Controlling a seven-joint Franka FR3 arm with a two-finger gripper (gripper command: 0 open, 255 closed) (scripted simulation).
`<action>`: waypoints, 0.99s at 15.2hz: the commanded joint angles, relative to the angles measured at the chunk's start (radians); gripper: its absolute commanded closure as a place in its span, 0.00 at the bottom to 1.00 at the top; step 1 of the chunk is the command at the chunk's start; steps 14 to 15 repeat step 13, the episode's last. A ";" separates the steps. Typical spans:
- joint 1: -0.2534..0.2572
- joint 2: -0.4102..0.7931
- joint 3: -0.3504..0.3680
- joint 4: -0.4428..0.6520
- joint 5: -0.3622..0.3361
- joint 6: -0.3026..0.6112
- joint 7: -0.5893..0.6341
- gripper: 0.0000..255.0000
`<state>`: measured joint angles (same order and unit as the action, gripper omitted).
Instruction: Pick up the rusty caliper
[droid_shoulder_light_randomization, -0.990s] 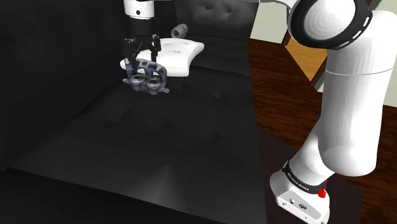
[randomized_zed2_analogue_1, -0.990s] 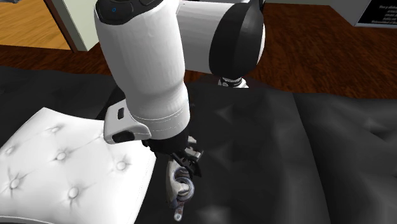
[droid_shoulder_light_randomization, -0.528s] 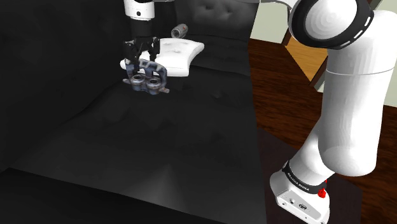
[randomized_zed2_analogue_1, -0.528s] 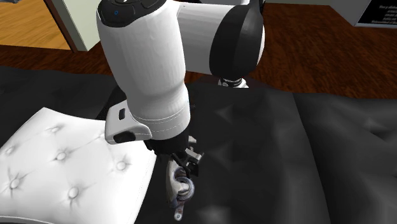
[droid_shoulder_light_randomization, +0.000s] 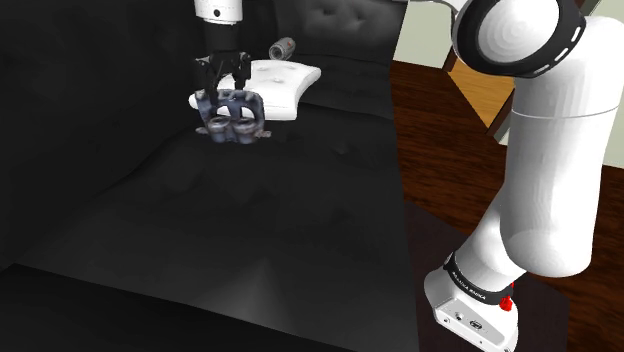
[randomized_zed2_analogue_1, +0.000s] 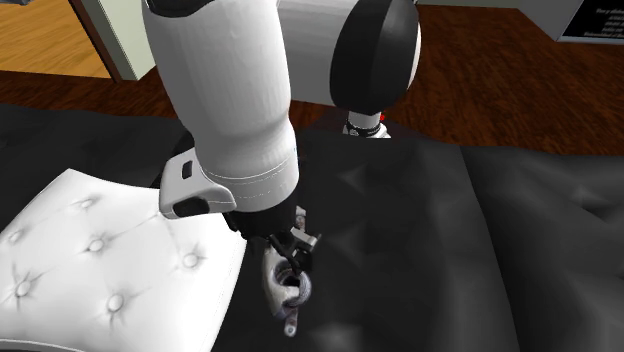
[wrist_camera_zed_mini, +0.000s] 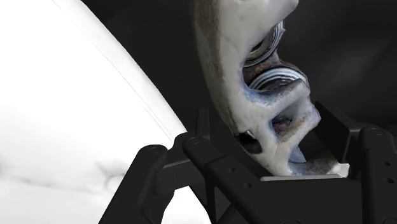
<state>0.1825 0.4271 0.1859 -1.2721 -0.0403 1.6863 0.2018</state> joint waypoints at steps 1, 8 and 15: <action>0.003 0.007 0.000 0.040 -0.001 -0.032 0.001 1.00; 0.012 0.038 0.001 0.184 -0.006 -0.145 0.004 1.00; 0.019 0.062 0.000 0.266 -0.010 -0.203 0.005 1.00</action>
